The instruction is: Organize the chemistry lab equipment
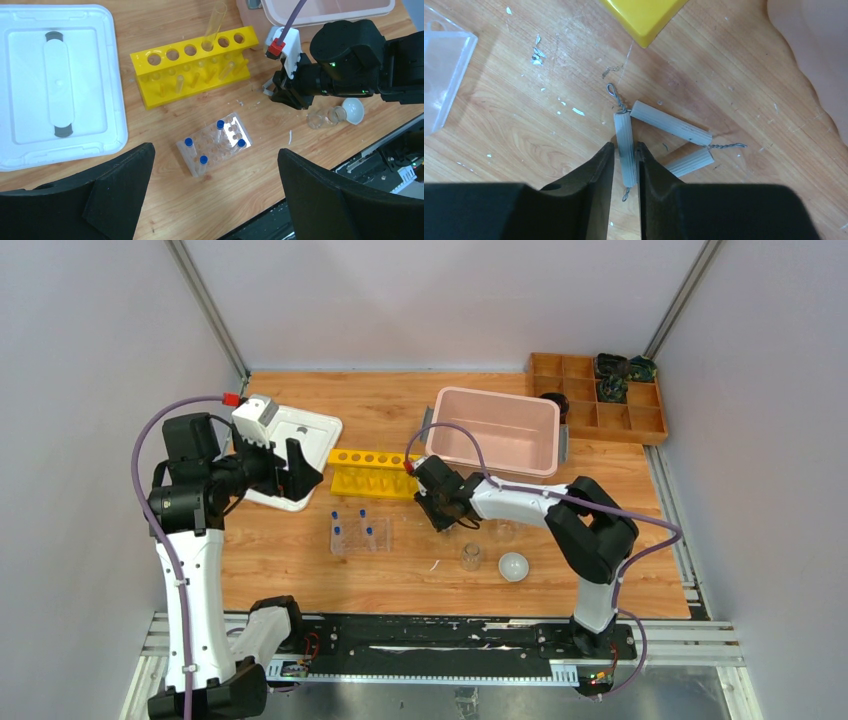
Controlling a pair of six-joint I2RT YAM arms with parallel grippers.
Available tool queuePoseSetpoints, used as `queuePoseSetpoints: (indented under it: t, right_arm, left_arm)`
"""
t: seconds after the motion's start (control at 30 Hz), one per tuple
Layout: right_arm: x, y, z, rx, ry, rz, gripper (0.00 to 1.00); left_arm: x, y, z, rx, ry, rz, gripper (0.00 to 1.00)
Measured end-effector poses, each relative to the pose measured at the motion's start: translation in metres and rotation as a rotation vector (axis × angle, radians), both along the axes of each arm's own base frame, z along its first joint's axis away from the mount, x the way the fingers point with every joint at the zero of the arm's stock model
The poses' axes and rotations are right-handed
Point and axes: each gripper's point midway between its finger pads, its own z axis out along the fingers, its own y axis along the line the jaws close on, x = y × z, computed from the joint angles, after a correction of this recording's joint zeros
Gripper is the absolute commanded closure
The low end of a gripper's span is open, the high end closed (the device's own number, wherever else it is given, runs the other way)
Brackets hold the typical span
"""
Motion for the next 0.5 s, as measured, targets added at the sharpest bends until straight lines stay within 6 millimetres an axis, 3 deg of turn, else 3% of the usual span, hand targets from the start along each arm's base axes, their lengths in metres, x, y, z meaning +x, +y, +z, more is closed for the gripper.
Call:
queuePoseSetpoints:
  t: [0.2, 0.4, 0.5]
  right_arm:
    - [0.0, 0.001, 0.0, 0.023, -0.016, 0.0, 0.99]
    - [-0.003, -0.002, 0.002, 0.025, -0.018, 0.001, 1.0]
    - [-0.009, -0.01, 0.013, 0.021, -0.014, 0.001, 1.0]
  left_arm:
    - [0.0, 0.0, 0.002, -0.001, -0.005, -0.002, 0.0]
    - [-0.001, -0.001, 0.003, -0.005, -0.007, -0.003, 0.0]
    - [-0.002, -0.002, 0.004, -0.01, -0.008, -0.002, 0.0]
